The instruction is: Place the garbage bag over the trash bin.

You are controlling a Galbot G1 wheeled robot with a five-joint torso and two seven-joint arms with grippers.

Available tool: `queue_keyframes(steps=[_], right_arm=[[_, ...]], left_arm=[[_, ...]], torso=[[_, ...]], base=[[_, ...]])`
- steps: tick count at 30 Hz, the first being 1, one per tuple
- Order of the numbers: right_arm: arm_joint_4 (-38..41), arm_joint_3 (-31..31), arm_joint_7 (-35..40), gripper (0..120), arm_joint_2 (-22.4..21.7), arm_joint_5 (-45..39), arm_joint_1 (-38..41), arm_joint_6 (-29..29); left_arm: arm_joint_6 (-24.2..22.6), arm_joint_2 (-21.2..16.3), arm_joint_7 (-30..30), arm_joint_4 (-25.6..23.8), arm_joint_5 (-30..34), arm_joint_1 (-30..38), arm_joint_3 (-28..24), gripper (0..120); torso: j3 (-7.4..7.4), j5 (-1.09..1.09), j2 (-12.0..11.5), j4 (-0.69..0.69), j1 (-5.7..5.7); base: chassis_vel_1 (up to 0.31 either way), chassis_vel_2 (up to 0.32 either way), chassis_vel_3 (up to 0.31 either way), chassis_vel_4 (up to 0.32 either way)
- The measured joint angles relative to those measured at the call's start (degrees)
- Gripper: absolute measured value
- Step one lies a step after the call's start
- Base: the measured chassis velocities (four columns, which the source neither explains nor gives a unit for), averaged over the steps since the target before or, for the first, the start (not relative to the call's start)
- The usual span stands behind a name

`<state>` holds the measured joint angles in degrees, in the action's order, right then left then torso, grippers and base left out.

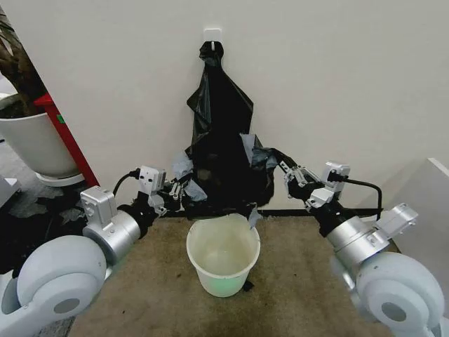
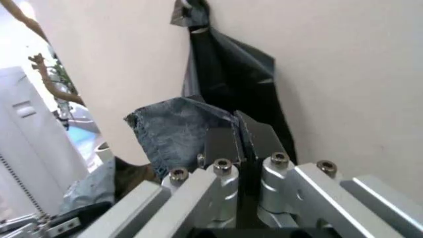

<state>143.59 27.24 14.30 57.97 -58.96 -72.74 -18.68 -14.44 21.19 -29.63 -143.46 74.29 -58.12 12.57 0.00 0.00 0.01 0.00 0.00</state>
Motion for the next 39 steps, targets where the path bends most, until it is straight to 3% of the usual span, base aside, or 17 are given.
queue_keyframes(steps=[12, 25, 34, 39], right_arm=[[-0.2, 6.8, 1.2, 0, -5.3, -8.2, -0.1, -0.1], [-0.3, 14.6, -0.9, 0, -9.9, -17.6, 2.1, 2.0], [-0.3, 12.3, -2.5, 0, -10.0, -20.1, 1.8, 1.8], [-0.3, 9.3, -1.1, 0, -9.9, -23.4, 2.2, 0.6]], left_arm=[[1.7, -3.2, 3.5, 0.1, 0.6, 2.3, 0.9, 0], [5.9, -7.9, 7.7, 0.2, 3.8, 11.5, 0.3, 0], [6.7, -7.4, 7.2, 0.2, 6.2, 9.7, 0.3, 0], [6.9, -5.5, 6.9, 0.2, 6.5, 3.7, 0.5, 0]], torso=[[0.0, 0.0, 0.0, 0.0, 0.0], [0.0, 0.0, 0.0, -0.01, 0.0], [0.0, 0.0, 0.0, 0.0, 0.0], [0.0, -0.01, 0.0, 0.0, 0.0]], base=[[0.0, 0.0, 0.0, 0.0], [0.0, 0.0, 0.0, 0.0], [0.0, 0.0, 0.0, 0.0], [0.0, 0.0, 0.0, 0.0]])
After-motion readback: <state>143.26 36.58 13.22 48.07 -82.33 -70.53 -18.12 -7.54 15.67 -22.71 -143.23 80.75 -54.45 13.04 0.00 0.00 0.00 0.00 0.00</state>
